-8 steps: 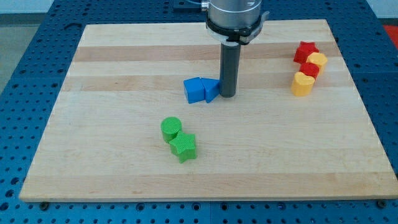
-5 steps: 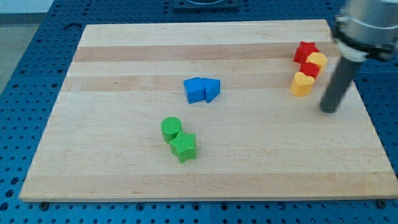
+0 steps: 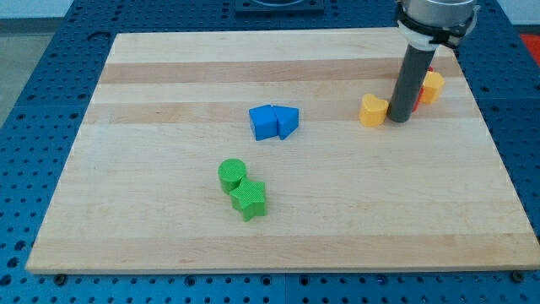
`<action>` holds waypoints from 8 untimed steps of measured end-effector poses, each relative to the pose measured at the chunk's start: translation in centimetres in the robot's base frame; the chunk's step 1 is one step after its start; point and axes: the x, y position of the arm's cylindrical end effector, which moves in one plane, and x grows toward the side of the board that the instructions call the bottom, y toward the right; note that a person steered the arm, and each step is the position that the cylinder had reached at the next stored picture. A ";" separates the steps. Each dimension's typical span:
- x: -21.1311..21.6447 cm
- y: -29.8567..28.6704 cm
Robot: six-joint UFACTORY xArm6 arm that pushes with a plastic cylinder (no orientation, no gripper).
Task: Move the yellow heart closer to the blue triangle
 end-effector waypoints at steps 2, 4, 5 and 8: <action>0.4 -0.1; -2.7 -6.8; -5.8 -12.0; -6.7 -7.6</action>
